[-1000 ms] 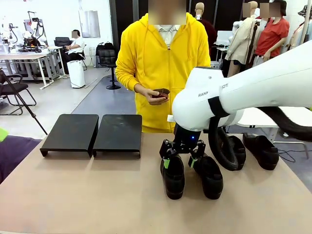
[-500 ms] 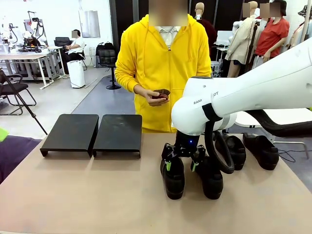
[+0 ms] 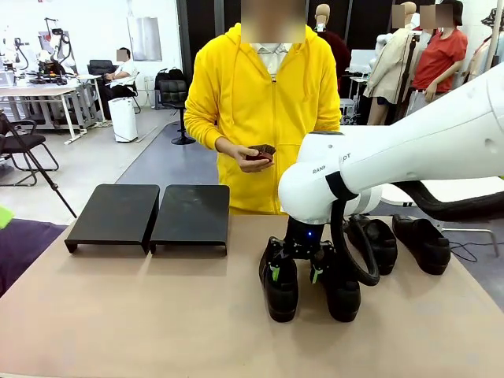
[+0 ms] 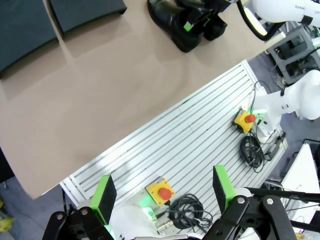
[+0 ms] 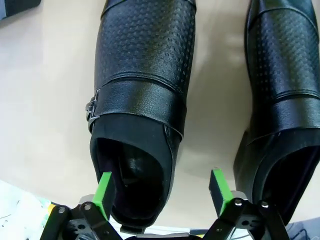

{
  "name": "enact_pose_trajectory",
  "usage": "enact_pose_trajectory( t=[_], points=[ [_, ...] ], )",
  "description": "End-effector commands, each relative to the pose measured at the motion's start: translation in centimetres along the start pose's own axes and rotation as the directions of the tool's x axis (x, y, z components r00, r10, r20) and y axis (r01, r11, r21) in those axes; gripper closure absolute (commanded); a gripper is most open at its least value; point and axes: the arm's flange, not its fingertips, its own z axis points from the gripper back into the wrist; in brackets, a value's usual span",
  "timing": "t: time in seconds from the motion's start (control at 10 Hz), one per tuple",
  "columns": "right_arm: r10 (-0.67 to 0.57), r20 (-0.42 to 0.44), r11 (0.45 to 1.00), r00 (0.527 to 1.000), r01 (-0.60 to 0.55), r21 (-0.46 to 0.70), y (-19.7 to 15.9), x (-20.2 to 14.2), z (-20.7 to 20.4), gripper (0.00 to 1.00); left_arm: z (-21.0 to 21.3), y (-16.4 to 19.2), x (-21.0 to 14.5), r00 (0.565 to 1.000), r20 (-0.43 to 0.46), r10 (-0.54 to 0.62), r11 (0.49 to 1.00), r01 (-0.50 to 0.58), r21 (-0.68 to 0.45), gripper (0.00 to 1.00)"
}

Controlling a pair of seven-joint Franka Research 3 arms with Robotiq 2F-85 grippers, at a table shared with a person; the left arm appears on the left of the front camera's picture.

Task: Organize the shoes by placing them on the stand.
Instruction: Pick up one Shoe and place it in the middle of the table.

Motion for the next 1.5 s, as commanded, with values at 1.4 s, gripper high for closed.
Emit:
enact_pose_trajectory(
  t=[1.4],
  points=[
    [0.143,0.112,0.958,0.983,-0.166,0.232,-2.6,-11.0,15.9,1.0,0.1,0.0,0.1,1.0,0.003,-0.014,1.0,0.014,-0.018,0.0]
  ],
)
